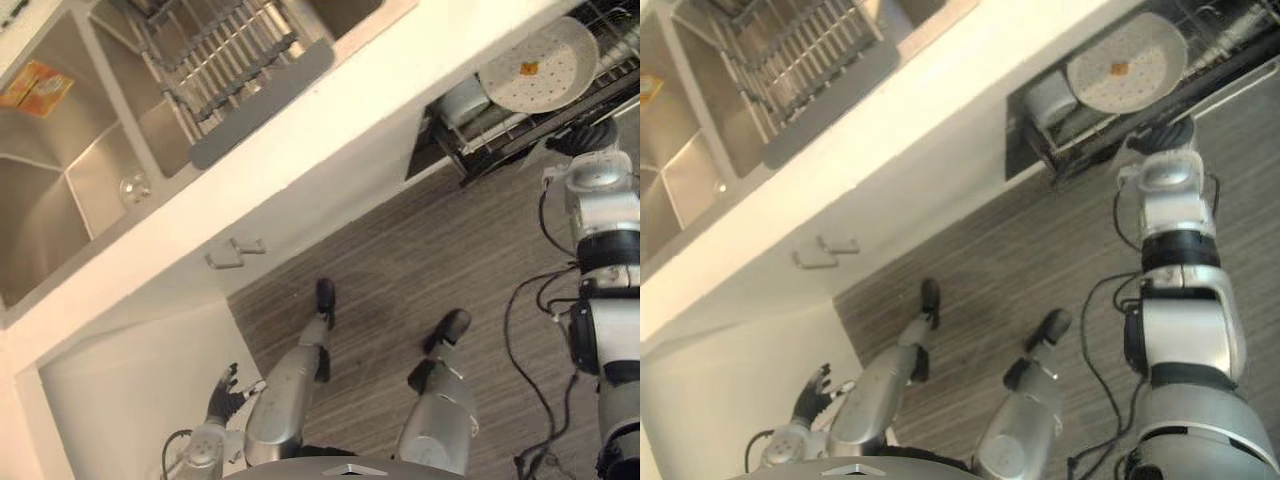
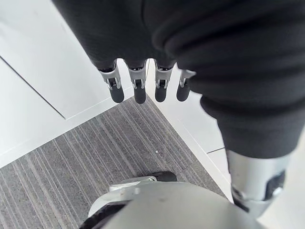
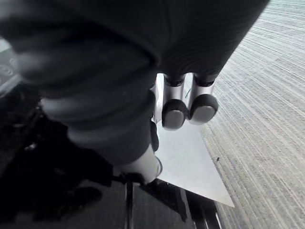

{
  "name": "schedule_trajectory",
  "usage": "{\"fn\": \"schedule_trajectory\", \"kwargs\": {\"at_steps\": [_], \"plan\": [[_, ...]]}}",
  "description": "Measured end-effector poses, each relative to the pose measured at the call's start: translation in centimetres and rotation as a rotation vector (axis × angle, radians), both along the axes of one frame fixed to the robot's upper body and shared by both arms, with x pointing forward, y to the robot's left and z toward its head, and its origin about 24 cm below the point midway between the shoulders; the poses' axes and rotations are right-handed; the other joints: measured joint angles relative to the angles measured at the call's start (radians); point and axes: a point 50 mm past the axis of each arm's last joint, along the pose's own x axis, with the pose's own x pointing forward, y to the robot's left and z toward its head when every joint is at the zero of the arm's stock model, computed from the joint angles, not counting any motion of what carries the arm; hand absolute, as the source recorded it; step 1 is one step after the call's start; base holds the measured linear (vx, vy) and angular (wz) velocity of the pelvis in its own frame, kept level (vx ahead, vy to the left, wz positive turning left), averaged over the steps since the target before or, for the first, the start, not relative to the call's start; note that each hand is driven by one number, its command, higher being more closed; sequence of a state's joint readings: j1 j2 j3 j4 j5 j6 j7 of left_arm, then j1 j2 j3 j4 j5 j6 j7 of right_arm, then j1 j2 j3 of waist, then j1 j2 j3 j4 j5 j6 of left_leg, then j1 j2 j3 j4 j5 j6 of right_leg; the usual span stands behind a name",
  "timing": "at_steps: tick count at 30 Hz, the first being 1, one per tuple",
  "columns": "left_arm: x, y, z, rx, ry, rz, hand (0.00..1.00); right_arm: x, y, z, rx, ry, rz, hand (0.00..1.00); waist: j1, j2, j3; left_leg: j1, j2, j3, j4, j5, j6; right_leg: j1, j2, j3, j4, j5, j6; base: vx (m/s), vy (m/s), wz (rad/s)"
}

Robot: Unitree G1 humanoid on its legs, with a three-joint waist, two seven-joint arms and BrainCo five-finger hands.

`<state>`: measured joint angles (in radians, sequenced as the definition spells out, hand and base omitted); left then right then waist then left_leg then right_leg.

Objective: Walk over to the sink, pick up the cup, carry it to the dishwasher, place the cup inside the dishwasher, then close the dishwasher door

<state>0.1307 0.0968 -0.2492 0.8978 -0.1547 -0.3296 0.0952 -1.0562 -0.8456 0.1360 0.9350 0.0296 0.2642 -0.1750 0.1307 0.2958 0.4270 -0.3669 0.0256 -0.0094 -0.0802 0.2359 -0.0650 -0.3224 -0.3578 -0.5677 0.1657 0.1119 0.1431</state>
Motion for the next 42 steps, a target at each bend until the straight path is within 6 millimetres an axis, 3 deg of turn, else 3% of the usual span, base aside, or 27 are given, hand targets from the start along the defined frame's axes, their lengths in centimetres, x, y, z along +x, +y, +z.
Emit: {"fn": "schedule_trajectory", "kwargs": {"at_steps": [3,4,7,9,16,20,22,26,29,30,31,32,34,35,37,42], "plan": [[0.1,-0.3,0.1,-0.024,-0.010,-0.019,0.00,0.1,-0.3,1.9,-0.090,0.008,-0.025,1.00,0.033,0.004,-0.003,-0.012,-0.008,-0.021,0.000,0.003,-0.003,-0.031,-0.035,-0.017,0.090,-0.051,0.001,0.03,-0.029,0.25],[0.0,-0.4,0.1,-0.033,-0.008,-0.027,0.00,0.2,0.1,2.5,-0.117,0.007,0.000,0.00,0.036,0.007,-0.005,-0.015,-0.011,-0.027,0.000,0.005,-0.003,-0.039,-0.042,-0.019,0.110,-0.065,0.001,0.04,-0.033,0.17],[0.0,-0.9,0.1,-0.061,-0.005,-0.065,0.00,1.7,2.9,3.0,-0.227,0.015,0.178,0.00,0.053,0.023,-0.018,-0.013,-0.021,-0.046,0.001,0.011,0.001,-0.051,-0.065,-0.021,0.170,-0.104,0.006,0.04,-0.034,0.19],[0.0,-1.3,0.2,-0.084,-0.006,-0.092,0.00,2.3,3.6,1.9,-0.238,0.078,0.216,0.00,0.071,0.036,-0.027,-0.014,-0.028,-0.050,0.001,0.012,0.001,-0.063,-0.083,-0.021,0.213,-0.131,0.006,0.03,-0.034,0.15],[-0.8,-1.4,0.0,-0.126,0.010,-0.098,0.00,2.4,3.7,1.2,-0.369,0.154,0.250,0.00,0.062,0.037,-0.028,0.003,-0.030,-0.059,0.001,0.009,-0.003,-0.060,-0.100,-0.022,0.264,-0.168,0.003,0.01,-0.011,0.04],[-0.9,-1.5,0.2,-0.141,0.000,-0.101,0.00,2.6,4.1,0.9,-0.374,0.159,0.259,0.00,0.051,0.037,-0.028,0.014,-0.027,-0.055,0.001,0.010,-0.003,-0.050,-0.097,-0.022,0.261,-0.167,0.003,0.01,-0.001,-0.01],[-0.9,-1.4,0.2,-0.151,-0.001,-0.080,0.00,2.5,4.0,-0.5,-0.315,0.135,0.269,0.00,0.038,0.036,-0.027,0.041,-0.024,-0.046,0.001,0.008,-0.004,-0.016,-0.089,-0.023,0.240,-0.162,0.006,0.05,-0.012,-0.05],[-0.7,-0.1,0.3,-0.161,-0.014,0.019,0.00,1.1,5.2,-4.4,-0.156,-0.074,0.321,0.00,0.005,0.022,-0.017,0.100,0.005,-0.041,0.001,-0.013,-0.011,0.079,-0.034,-0.040,0.152,-0.133,0.006,0.05,-0.021,-0.12],[-0.5,1.7,0.4,-0.159,-0.029,0.131,0.00,-1.0,6.3,-9.9,0.022,-0.130,0.354,0.00,-0.034,-0.019,0.013,0.160,0.026,-0.028,0.001,-0.035,-0.019,0.155,0.003,-0.043,0.086,-0.116,0.007,0.04,-0.035,-0.16],[-0.5,2.4,0.4,-0.161,-0.035,0.177,0.00,-2.2,6.7,-13.2,0.126,-0.112,0.347,0.00,-0.049,-0.038,0.020,0.176,0.036,-0.026,0.001,-0.040,-0.025,0.185,0.022,-0.048,0.057,-0.106,0.008,0.05,-0.044,-0.12],[-0.5,2.9,0.4,-0.161,-0.036,0.211,0.00,-3.9,7.0,-17.0,0.224,-0.052,0.319,0.00,-0.055,-0.057,0.014,0.181,0.044,-0.023,0.001,-0.044,-0.030,0.201,0.040,-0.050,0.026,-0.093,0.006,0.05,-0.041,-0.09],[-0.5,3.1,0.4,-0.163,-0.036,0.226,0.00,-4.8,7.1,-18.9,0.267,-0.016,0.300,0.00,-0.058,-0.066,0.013,0.184,0.048,-0.022,0.001,-0.045,-0.032,0.209,0.047,-0.052,0.013,-0.086,0.006,0.06,-0.038,-0.07],[-0.4,3.7,0.4,-0.166,-0.031,0.283,0.00,-9.1,8.0,-26.3,0.477,0.146,0.204,0.00,-0.076,-0.106,0.001,0.213,0.057,-0.019,0.001,-0.052,-0.041,0.261,0.069,-0.067,-0.039,-0.068,0.008,0.06,-0.032,0.01],[-0.5,3.9,0.3,-0.165,-0.025,0.299,0.00,-10.4,8.5,-28.0,0.520,0.193,0.183,0.00,-0.079,-0.119,-0.009,0.221,0.058,-0.017,0.001,-0.053,-0.043,0.275,0.072,-0.070,-0.050,-0.065,0.009,0.06,-0.031,-0.01],[-1.3,4.7,-0.1,-0.148,0.016,0.356,0.00,-15.3,10.4,-33.4,0.677,0.342,0.103,0.00,-0.081,-0.175,-0.066,0.254,0.068,0.009,0.000,-0.064,-0.053,0.323,0.091,-0.073,-0.101,-0.053,0.010,0.06,-0.035,-0.09],[-3.5,5.6,-1.4,-0.144,0.131,0.457,0.00,-23.1,13.0,-38.9,0.938,0.552,-0.043,0.00,-0.086,-0.252,-0.181,0.318,0.090,0.057,-0.006,-0.101,-0.053,0.401,0.133,-0.070,-0.182,-0.042,0.006,0.02,-0.047,-0.16]]}}
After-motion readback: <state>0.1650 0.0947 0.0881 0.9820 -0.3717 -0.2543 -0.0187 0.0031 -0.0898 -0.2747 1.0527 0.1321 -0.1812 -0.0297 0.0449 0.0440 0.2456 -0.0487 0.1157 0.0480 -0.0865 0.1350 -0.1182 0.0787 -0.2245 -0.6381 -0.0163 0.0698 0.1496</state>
